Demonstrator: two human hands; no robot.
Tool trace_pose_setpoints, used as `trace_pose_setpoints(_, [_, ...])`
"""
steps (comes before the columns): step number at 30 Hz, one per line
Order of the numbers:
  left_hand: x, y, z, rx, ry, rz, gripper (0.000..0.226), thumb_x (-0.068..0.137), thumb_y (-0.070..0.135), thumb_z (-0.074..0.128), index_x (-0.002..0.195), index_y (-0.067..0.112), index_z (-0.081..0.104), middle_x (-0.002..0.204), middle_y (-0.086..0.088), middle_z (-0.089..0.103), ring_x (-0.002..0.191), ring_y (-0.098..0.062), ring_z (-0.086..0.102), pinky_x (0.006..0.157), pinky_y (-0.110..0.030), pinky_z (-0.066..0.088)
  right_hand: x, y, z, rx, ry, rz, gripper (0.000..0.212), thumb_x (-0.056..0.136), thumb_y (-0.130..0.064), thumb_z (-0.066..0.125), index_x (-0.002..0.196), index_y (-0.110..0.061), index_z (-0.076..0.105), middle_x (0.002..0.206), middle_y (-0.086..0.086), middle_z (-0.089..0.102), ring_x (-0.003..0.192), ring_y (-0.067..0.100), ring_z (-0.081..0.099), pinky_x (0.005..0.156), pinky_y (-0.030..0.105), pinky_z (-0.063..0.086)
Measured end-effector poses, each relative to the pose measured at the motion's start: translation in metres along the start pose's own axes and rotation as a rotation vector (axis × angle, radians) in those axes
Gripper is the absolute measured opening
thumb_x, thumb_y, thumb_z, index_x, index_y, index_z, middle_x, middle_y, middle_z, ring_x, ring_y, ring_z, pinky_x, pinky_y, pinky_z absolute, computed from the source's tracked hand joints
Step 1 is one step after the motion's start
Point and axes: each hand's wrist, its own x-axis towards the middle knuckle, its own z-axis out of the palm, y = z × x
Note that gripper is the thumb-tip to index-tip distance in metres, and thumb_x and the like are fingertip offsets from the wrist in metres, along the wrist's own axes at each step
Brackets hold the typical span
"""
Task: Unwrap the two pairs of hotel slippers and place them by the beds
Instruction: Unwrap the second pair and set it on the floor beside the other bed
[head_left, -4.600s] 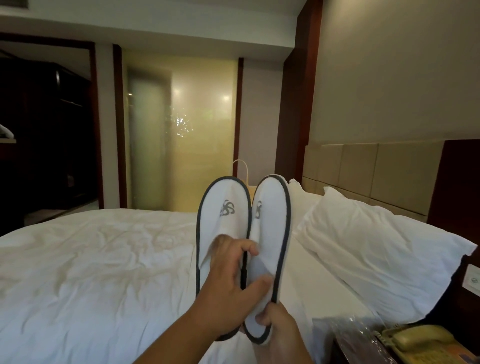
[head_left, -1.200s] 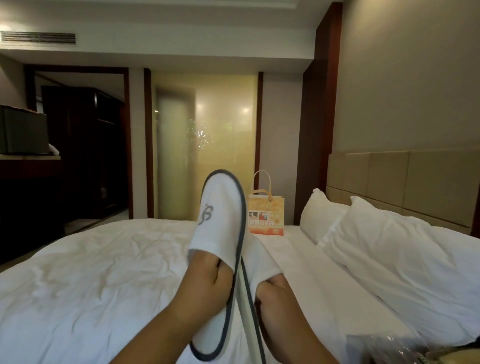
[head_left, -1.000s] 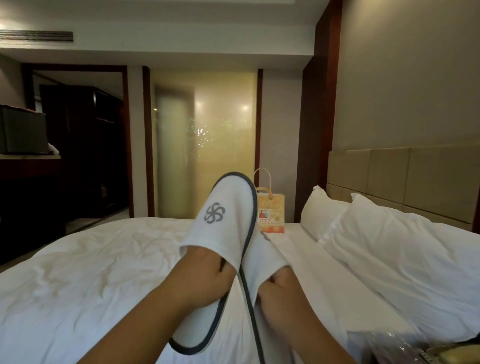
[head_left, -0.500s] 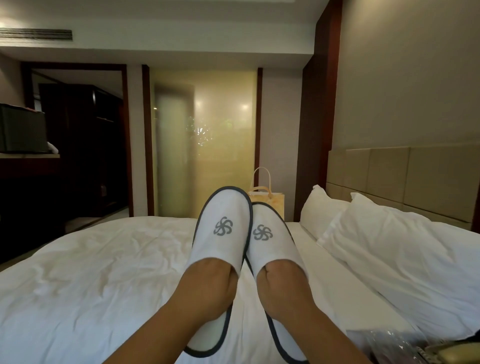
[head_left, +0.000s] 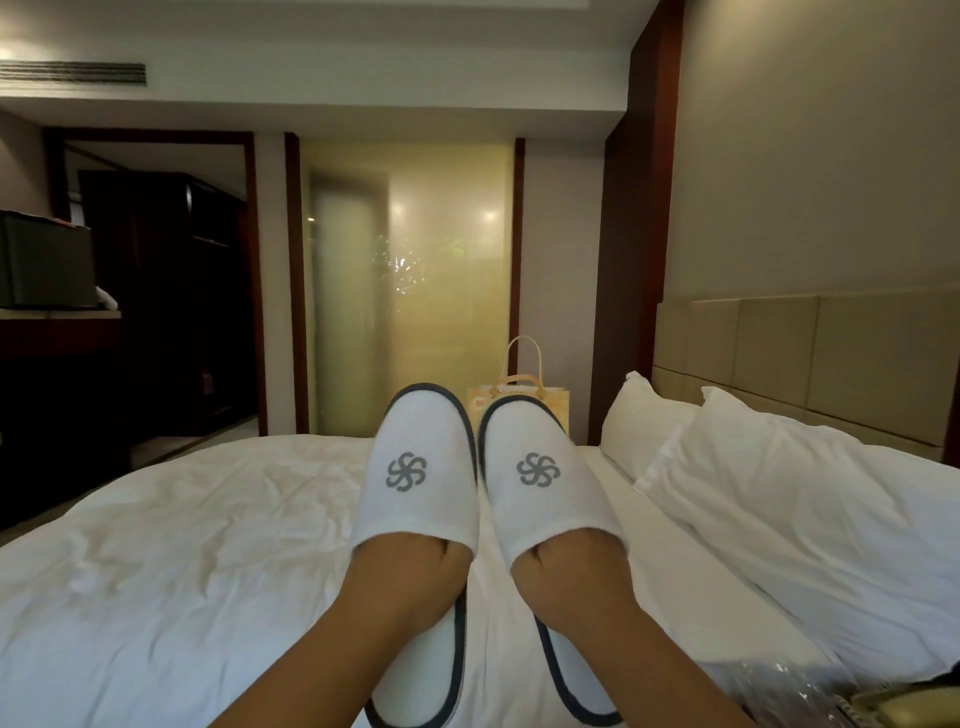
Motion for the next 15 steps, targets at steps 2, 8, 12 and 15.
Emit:
trace_pose_setpoints(2, [0.001, -0.005, -0.001, -0.073, 0.081, 0.012, 0.038, 0.096, 0.023, 0.048, 0.135, 0.025, 0.047, 0.128, 0.006, 0.054, 0.108, 0.002, 0.038, 0.091, 0.004, 0.013, -0.002, 0.01, 0.01, 0.211, 0.102, 0.078, 0.018, 0.09, -0.011, 0.06, 0.086, 0.001, 0.074, 0.077, 0.014, 0.073, 0.083, 0.028, 0.072, 0.086, 0.045, 0.056])
trace_pose_setpoints(8, [0.0, -0.005, -0.001, -0.06, 0.131, -0.051, 0.02, 0.093, 0.023, 0.053, 0.112, 0.024, 0.06, 0.079, 0.024, 0.048, 0.072, 0.006, 0.043, 0.077, -0.007, 0.033, 0.0, 0.014, 0.01, 0.271, 0.024, 0.155, 0.012, 0.081, -0.008, 0.067, 0.091, -0.005, 0.072, 0.081, 0.006, 0.068, 0.087, 0.017, 0.059, 0.096, 0.025, 0.041])
trace_pose_setpoints(12, [-0.001, 0.003, 0.0, -0.061, 0.194, -0.009, 0.015, 0.091, 0.023, 0.055, 0.101, 0.021, 0.065, 0.083, 0.01, 0.062, 0.07, 0.004, 0.047, 0.074, 0.001, 0.036, -0.001, 0.009, 0.013, 0.274, 0.054, 0.161, 0.011, 0.082, -0.01, 0.067, 0.09, -0.005, 0.072, 0.078, 0.003, 0.064, 0.085, 0.015, 0.055, 0.097, 0.025, 0.041])
trace_pose_setpoints(15, [0.003, 0.003, -0.002, 0.021, 0.14, -0.086, 0.028, 0.094, 0.024, 0.052, 0.12, 0.02, 0.059, 0.108, 0.002, 0.064, 0.097, -0.008, 0.053, 0.095, -0.018, 0.04, 0.003, 0.001, 0.01, 0.303, 0.008, 0.243, 0.017, 0.085, -0.014, 0.065, 0.101, -0.007, 0.069, 0.092, 0.004, 0.066, 0.092, 0.015, 0.054, 0.099, 0.025, 0.04])
